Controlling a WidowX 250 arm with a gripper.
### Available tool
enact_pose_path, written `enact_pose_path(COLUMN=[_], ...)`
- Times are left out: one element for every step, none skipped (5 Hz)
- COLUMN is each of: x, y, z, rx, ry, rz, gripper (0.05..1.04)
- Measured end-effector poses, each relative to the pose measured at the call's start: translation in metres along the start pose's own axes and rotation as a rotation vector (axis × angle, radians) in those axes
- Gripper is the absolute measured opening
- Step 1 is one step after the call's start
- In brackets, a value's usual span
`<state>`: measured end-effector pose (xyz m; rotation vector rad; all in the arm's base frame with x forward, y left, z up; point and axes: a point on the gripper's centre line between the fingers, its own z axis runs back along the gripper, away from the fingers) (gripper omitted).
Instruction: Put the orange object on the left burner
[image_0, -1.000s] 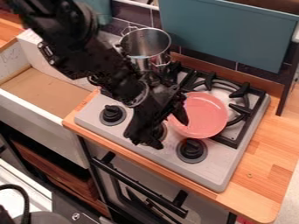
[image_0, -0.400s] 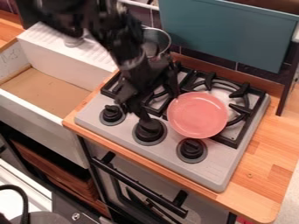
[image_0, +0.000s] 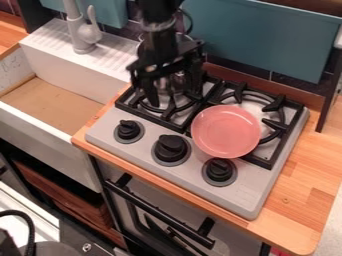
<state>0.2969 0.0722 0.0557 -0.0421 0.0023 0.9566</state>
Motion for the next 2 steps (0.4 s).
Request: enact_pose_path(x=[0.014,0.035], y=[0.001,-0.011], z=[0.003,0.012], rx=[0.010,-0.048], ry=[0.054,0.056], rz=[-0.069,-0.176], gripper=[0.997,0.997])
